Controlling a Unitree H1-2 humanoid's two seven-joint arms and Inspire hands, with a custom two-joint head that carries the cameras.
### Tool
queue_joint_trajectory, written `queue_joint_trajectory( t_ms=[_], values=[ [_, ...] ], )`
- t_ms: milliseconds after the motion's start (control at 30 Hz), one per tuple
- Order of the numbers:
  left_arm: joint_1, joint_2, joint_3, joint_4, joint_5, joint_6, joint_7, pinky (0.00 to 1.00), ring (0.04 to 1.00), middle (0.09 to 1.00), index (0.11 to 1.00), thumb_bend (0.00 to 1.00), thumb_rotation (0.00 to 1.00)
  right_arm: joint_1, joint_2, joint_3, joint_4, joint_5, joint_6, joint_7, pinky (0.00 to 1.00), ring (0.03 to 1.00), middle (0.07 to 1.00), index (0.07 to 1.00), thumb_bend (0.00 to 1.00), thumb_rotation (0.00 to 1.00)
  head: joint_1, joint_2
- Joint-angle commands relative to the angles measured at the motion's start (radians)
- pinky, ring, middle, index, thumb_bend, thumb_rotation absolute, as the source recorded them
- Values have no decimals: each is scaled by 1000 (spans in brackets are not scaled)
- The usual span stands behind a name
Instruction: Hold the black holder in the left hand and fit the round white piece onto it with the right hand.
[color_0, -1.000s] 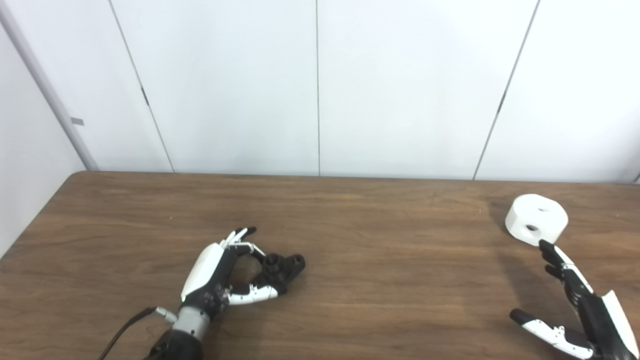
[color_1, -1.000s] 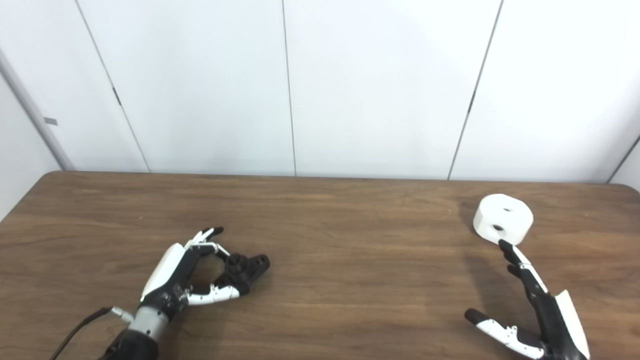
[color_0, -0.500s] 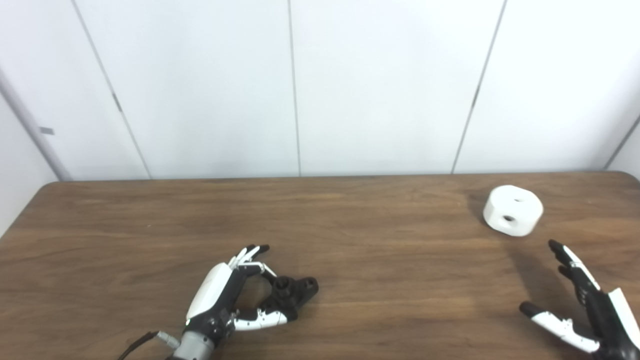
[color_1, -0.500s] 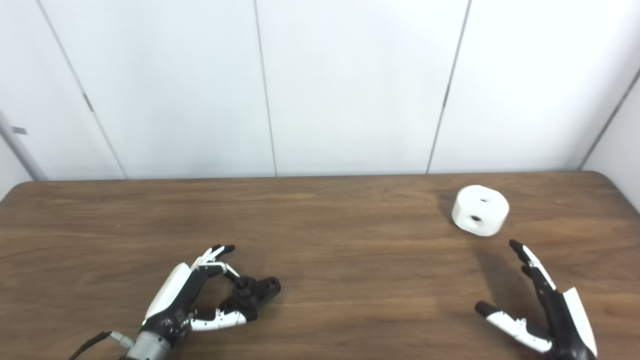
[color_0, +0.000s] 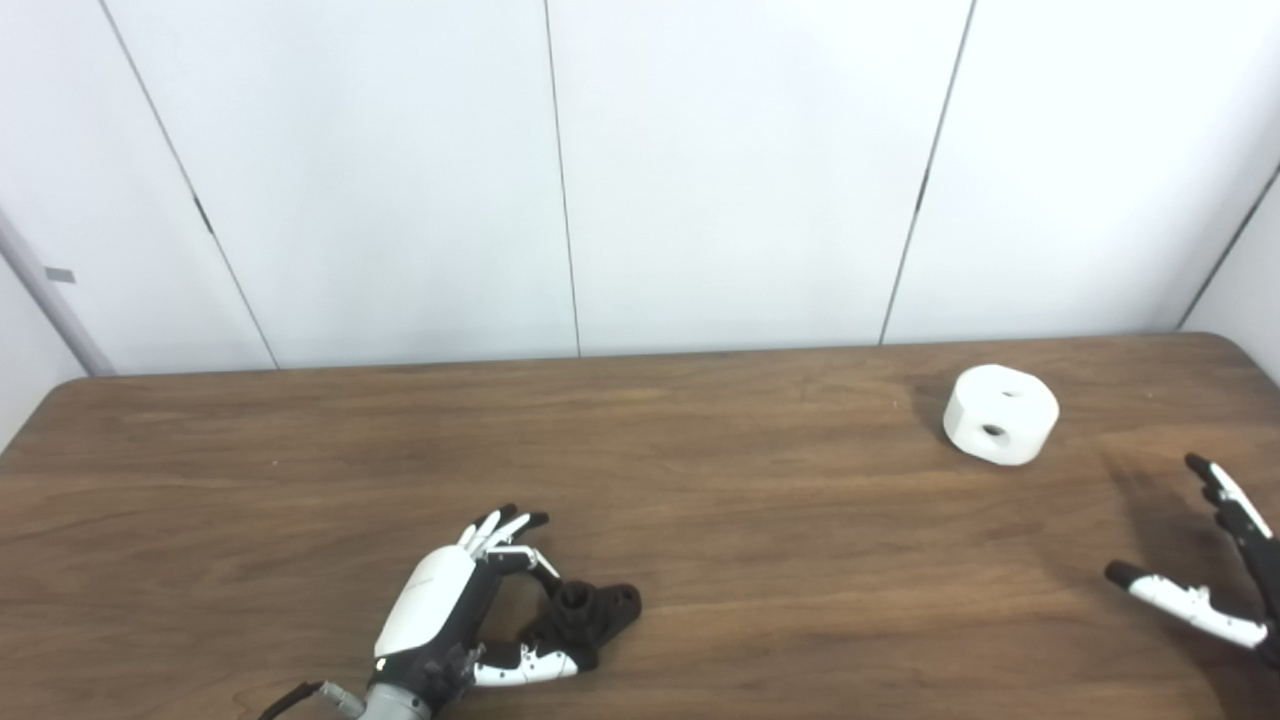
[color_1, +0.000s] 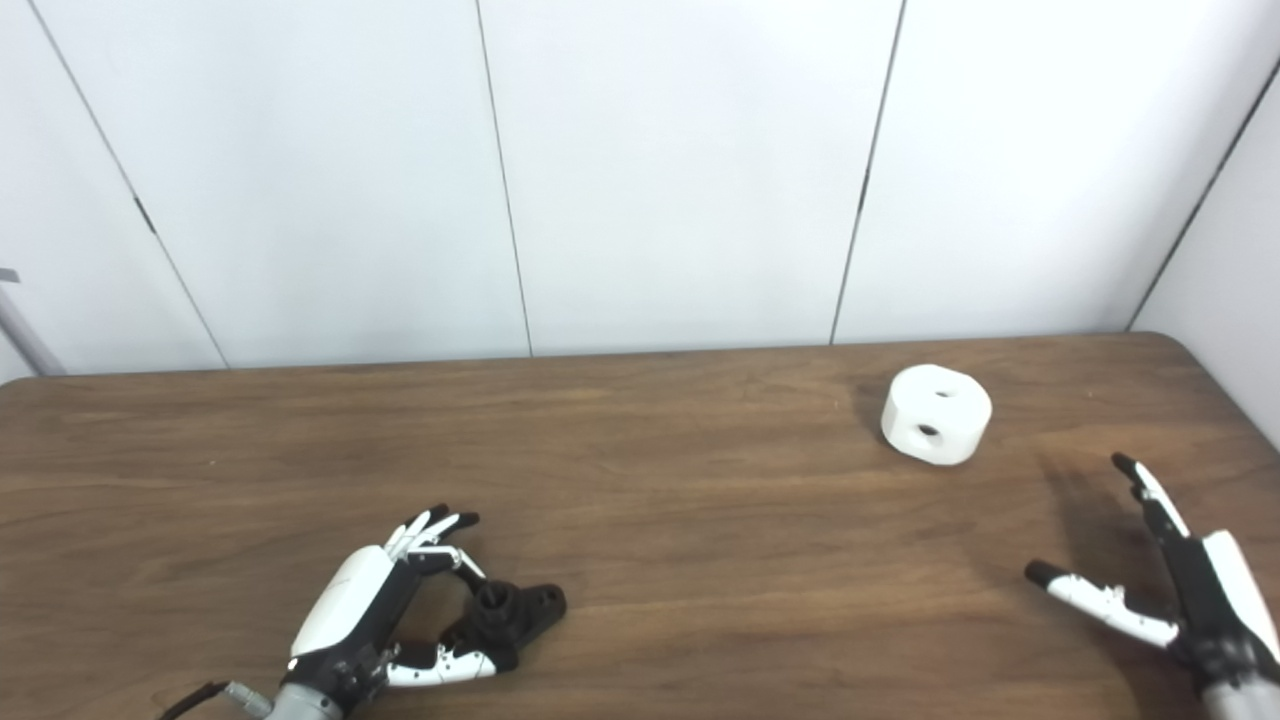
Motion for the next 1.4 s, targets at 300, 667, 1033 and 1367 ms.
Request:
queue_joint_trajectory(
  t_ms=[300,667,1033,1367],
  values=[
    [-40,51,-4,59,-1,-64,-32,1000,1000,918,481,520,43,-133,-114,44,159,-90,-116,-63,884,908,926,932,982,696,-160,-2],
    [-33,90,22,46,-38,-101,-56,1000,1000,899,481,519,40,-259,-125,126,-28,-157,181,22,887,938,970,920,1000,739,-320,-22],
    [-33,87,35,57,-54,-101,-79,1000,1000,900,482,518,39,-340,-129,218,-187,-292,460,108,893,961,971,918,1000,635,-337,-42],
    [-26,77,37,37,-47,-88,-88,1000,1000,903,482,518,39,-399,-143,276,-179,-337,508,150,904,957,973,904,1000,607,-311,-29]
  ],
)
